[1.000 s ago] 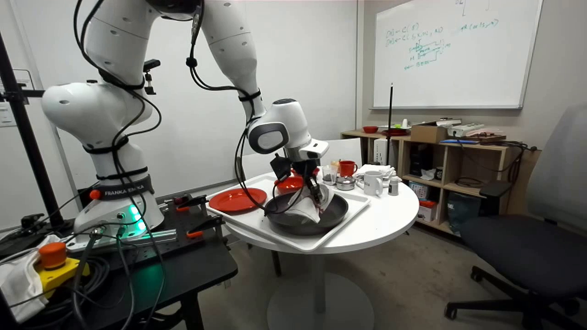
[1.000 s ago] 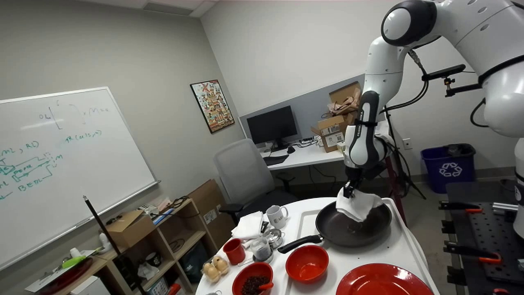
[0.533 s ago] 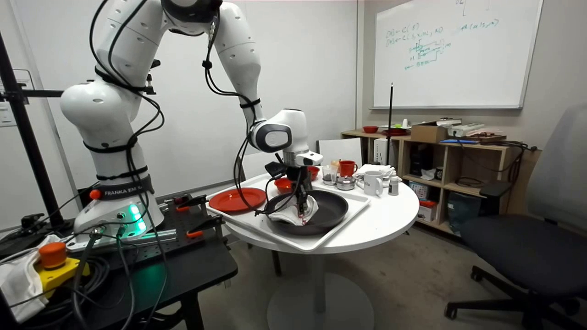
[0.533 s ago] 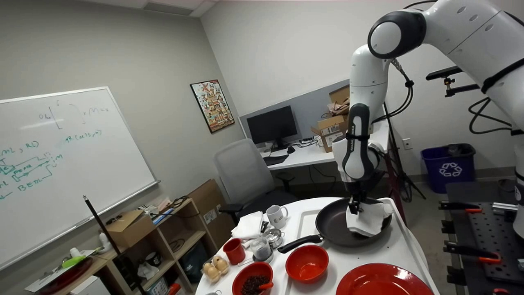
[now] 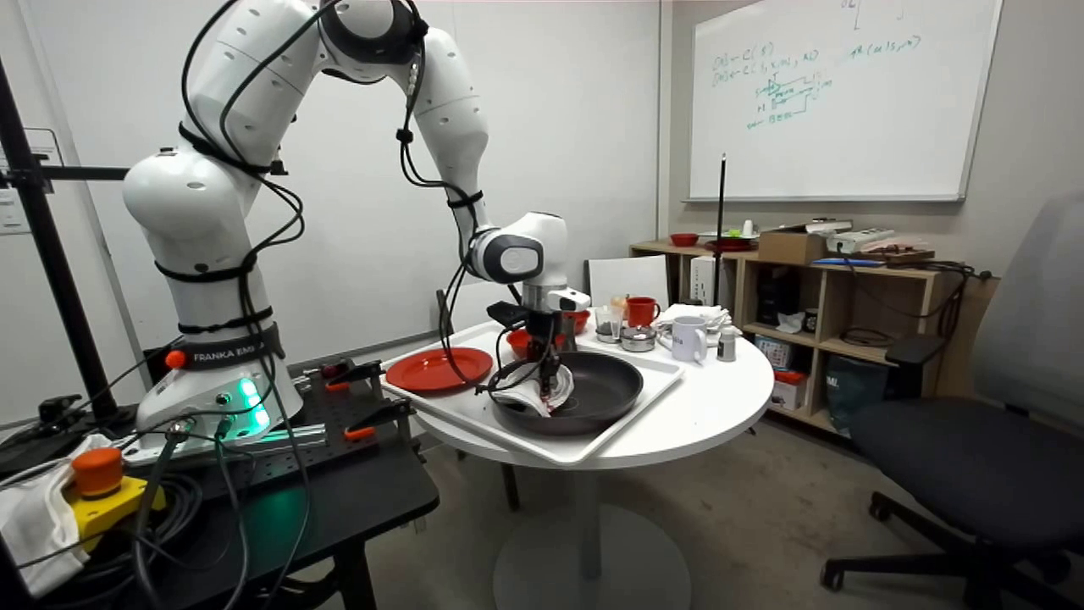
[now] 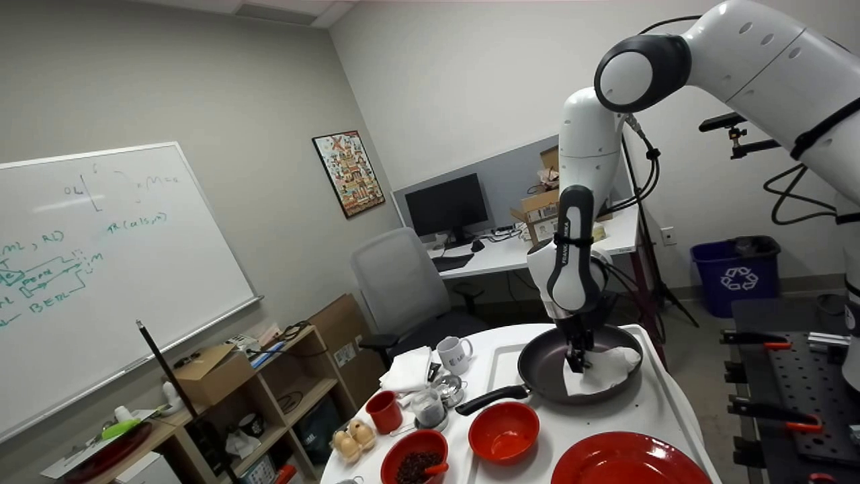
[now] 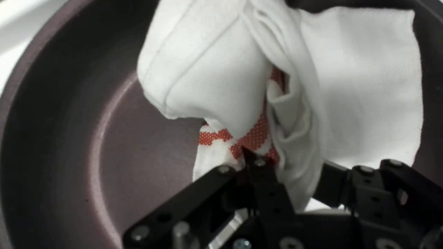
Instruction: Use the white towel to wipe the pan
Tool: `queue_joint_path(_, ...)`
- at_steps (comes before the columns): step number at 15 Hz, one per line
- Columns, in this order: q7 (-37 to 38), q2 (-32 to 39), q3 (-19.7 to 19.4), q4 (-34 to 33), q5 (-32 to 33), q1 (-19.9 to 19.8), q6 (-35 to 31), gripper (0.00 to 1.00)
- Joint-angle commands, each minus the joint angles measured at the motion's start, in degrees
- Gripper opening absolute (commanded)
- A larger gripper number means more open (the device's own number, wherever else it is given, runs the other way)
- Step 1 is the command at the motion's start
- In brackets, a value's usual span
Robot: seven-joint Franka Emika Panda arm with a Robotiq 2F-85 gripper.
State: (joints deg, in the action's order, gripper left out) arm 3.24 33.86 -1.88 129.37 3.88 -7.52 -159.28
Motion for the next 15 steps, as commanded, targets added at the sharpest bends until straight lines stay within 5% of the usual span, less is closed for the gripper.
queue_joint_path(1, -5.2, 1.8, 2.6, -4.4, -3.2, -1.7, 6.1, 0.03)
queue_joint_path(15, -19.2, 7.1, 8.1, -18.6, -14.0, -8.1, 24.5, 0.03)
